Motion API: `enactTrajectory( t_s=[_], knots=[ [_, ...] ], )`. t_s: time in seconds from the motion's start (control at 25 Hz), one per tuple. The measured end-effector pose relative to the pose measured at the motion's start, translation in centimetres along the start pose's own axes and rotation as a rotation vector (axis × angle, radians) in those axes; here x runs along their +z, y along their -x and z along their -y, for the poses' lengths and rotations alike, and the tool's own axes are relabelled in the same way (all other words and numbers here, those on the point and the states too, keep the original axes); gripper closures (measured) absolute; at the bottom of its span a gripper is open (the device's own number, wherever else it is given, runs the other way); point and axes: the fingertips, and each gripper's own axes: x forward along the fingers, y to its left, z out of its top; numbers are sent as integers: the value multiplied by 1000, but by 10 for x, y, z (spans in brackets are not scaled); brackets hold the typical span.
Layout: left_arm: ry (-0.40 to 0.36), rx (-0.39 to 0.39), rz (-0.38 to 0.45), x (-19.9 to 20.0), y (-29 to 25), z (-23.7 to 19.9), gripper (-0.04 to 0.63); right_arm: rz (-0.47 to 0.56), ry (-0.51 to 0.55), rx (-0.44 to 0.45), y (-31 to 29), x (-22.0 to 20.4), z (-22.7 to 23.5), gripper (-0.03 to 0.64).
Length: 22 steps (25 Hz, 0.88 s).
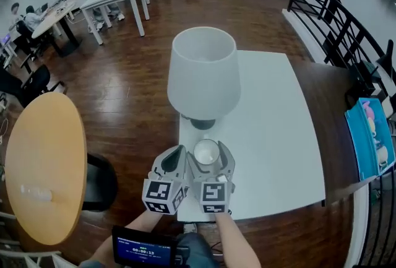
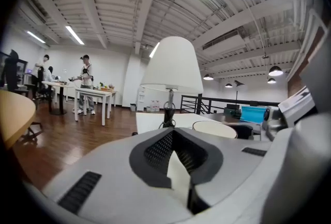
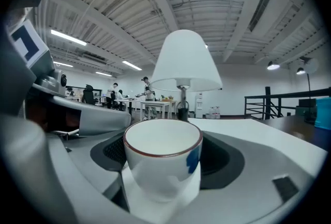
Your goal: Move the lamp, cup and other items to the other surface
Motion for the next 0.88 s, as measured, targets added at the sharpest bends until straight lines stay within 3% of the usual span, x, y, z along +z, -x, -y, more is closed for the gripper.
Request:
enactTrajectory(
  t_s=[0.36, 0.88],
  knots=[
    [33, 276, 66, 22, 98, -132, 580, 33, 45, 248, -44, 49, -148, 218],
    [102, 741, 135, 8, 324, -310, 580, 101, 128, 726, -52, 73, -443, 217]
  ],
)
